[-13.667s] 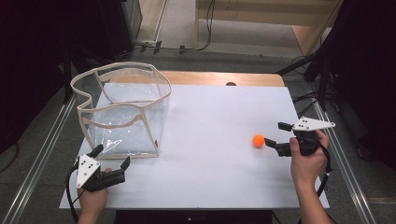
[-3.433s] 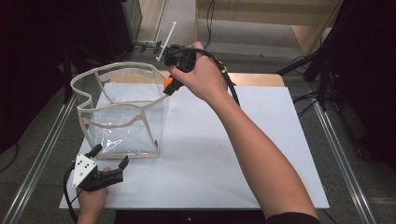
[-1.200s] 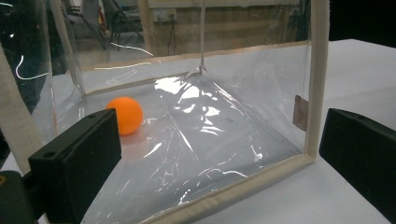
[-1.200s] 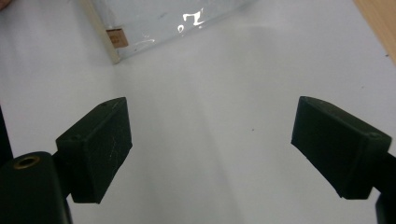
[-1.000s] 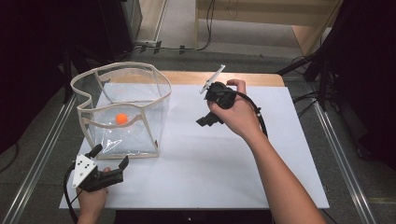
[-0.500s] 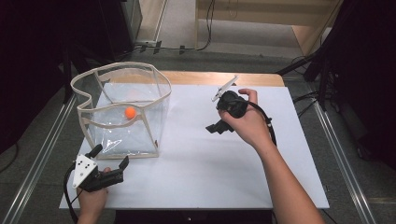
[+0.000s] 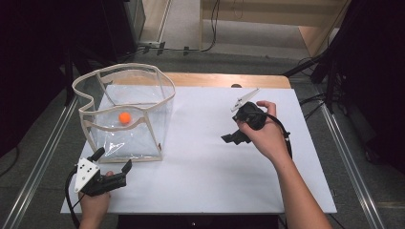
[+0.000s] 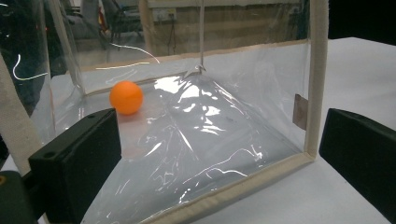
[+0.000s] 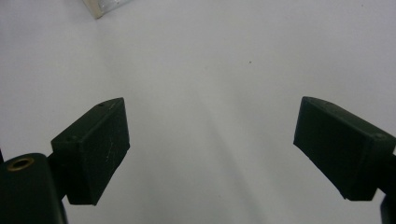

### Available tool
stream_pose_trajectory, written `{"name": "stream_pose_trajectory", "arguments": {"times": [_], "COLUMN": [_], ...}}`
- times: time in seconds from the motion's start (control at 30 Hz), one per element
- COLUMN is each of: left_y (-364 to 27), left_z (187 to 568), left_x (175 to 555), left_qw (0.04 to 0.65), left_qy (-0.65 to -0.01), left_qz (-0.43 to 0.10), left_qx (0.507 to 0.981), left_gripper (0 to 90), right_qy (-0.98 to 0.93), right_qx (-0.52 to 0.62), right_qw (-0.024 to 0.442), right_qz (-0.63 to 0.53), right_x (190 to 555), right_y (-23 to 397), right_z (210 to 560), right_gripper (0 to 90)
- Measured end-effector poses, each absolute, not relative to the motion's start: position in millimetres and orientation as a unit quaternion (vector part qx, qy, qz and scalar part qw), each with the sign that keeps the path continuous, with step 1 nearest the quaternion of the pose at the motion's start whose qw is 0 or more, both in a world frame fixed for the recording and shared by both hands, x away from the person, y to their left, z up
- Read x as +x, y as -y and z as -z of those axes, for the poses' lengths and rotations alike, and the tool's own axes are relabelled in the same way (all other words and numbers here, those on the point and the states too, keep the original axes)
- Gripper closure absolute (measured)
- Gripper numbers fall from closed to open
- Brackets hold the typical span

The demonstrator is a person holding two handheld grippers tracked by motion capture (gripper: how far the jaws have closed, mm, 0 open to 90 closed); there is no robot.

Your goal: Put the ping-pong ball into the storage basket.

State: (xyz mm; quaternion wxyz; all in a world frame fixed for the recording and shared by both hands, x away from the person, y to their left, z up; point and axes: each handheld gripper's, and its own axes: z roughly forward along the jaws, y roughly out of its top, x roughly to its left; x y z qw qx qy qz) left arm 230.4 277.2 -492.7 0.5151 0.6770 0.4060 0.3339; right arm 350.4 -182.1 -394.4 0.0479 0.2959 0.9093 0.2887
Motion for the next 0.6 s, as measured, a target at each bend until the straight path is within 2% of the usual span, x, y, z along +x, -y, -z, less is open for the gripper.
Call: {"name": "stream_pose_trajectory", "arguments": {"times": [0.6], "left_y": [-277], "left_z": [493], "left_x": [230], "left_qw": [0.513], "left_qy": [-0.406], "left_qz": [-0.335], "left_qx": [0.678], "left_gripper": [0.0], "right_qy": [-0.895], "right_qx": [0.322], "right_qw": [0.052], "right_qz": [-0.304], "right_x": [330], "right_y": [214], "right_z": [419], "right_gripper": [8.8]}}
